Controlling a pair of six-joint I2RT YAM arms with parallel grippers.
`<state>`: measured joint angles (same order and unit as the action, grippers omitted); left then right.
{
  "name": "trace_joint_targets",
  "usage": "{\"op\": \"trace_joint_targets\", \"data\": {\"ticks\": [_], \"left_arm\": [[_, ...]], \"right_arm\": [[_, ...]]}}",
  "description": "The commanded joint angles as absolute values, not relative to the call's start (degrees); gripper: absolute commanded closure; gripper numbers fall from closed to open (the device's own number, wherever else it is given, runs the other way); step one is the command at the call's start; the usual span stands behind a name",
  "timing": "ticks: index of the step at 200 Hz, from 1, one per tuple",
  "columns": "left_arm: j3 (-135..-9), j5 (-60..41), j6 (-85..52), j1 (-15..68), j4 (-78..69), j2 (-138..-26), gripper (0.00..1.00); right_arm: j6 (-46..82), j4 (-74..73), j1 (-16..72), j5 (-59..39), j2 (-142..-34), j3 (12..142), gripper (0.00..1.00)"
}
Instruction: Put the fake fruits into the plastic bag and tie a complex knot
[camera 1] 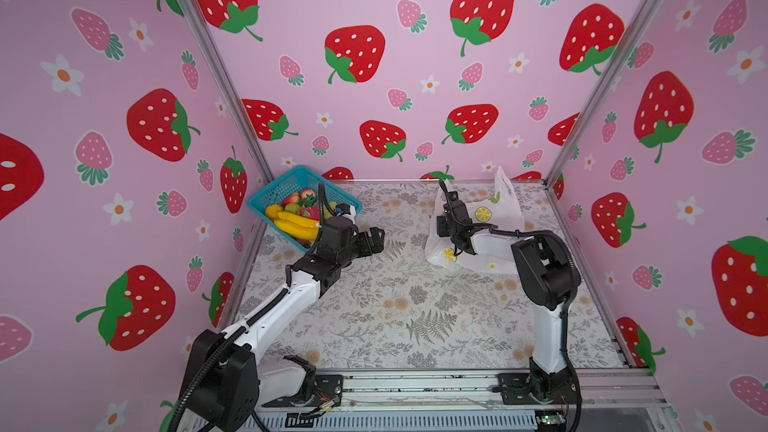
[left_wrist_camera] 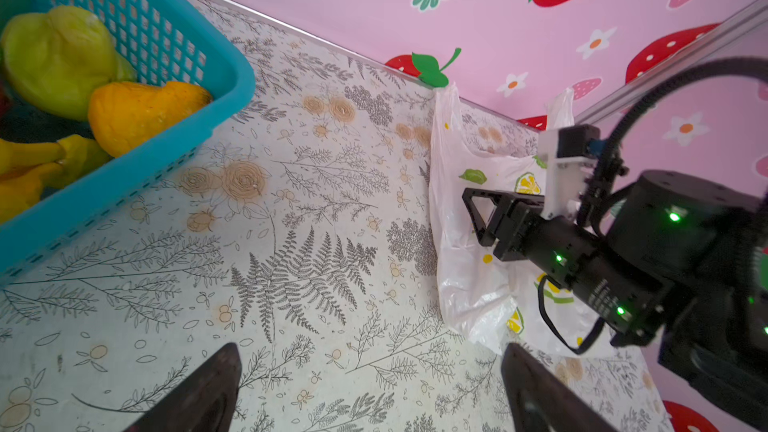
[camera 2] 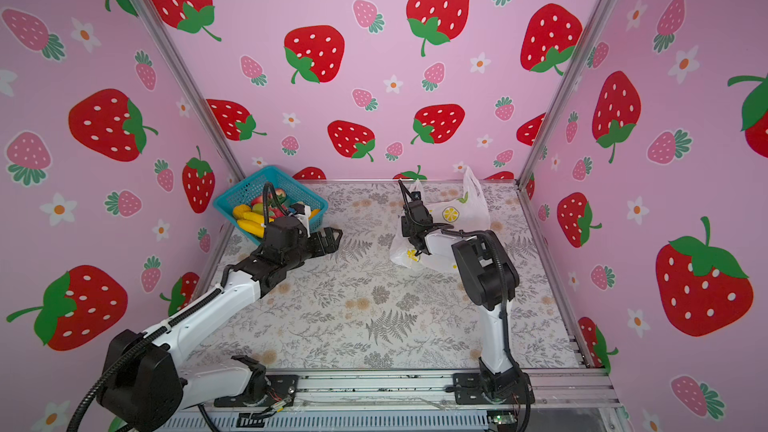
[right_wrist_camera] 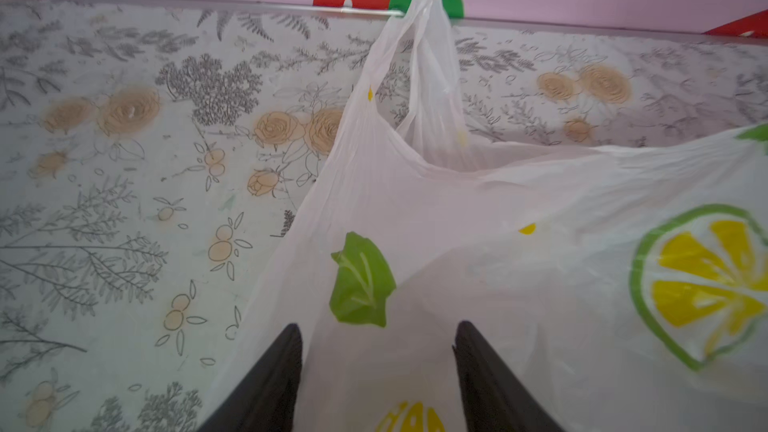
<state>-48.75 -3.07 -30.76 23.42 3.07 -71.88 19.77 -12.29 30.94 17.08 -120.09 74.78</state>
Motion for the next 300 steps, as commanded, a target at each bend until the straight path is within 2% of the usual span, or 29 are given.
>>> {"op": "trace_joint_targets", "data": {"ticks": [1, 24, 37, 58, 80, 105, 119, 142, 171, 201, 227, 247, 300], "left_arm": [[-52.0, -1.28, -29.19, 25.23, 6.45, -72.37, 0.01], [-52.34, -1.3, -28.53, 26.12, 7.85, -72.34, 0.01], [-52.32, -1.46, -28.18, 26.28, 8.36, -72.07, 0.01], [-52.65, -0.95, -27.53, 26.22, 9.71, -71.63, 0.01], [-53.26, 0.16, -27.66, 26.19, 11.48, -71.24, 0.0], [-53.13, -1.3, -29.66, 26.15, 11.28, -70.54, 0.0], [-52.76, -2.9, -30.84, 26.14, 10.8, -70.23, 0.0], [-52.54, -4.31, -32.07, 26.16, 10.93, -70.05, 0.0], [-52.73, -5.0, -32.52, 26.28, 11.7, -69.62, 0.01], [-52.19, -4.97, -32.37, 26.28, 12.0, -68.91, 0.01], [-52.37, -5.0, -32.08, 26.27, 11.91, -69.3, 0.01], [-52.67, -5.42, -31.99, 26.28, 12.66, -69.43, 0.01], [-51.97, -5.49, -31.83, 26.37, 12.83, -68.73, 0.01]], "right_arm": [[20.36, -10.51, 28.89, 12.1, -120.82, 76.43, 0.62], [15.38, -12.14, 27.86, 4.19, -116.13, 71.5, 0.9], [11.81, -10.68, 27.78, -0.3, -111.97, 68.29, 0.96], [5.38, -4.12, 27.86, -13.98, -105.63, 64.42, 0.99], [4.12, -0.87, 30.23, -27.85, -98.81, 57.83, 1.0], [3.89, 3.99, 33.21, -29.4, -91.45, 50.84, 1.0], [4.73, 8.7, 33.11, -24.16, -87.93, 48.32, 0.98], [6.44, 16.37, 31.95, -12.12, -83.61, 47.48, 0.89], [9.88, 20.48, 30.63, -1.81, -78.16, 48.1, 0.66], [14.29, 15.74, 30.4, 3.32, -76.18, 50.57, 0.43], [19.8, 5.97, 31.91, 3.07, -80.76, 52.3, 0.21], [21.03, 3.49, 33.76, 8.84, -86.98, 55.72, 0.16], [16.65, 5.84, 35.16, 11.51, -101.31, 64.35, 0.17]]}}
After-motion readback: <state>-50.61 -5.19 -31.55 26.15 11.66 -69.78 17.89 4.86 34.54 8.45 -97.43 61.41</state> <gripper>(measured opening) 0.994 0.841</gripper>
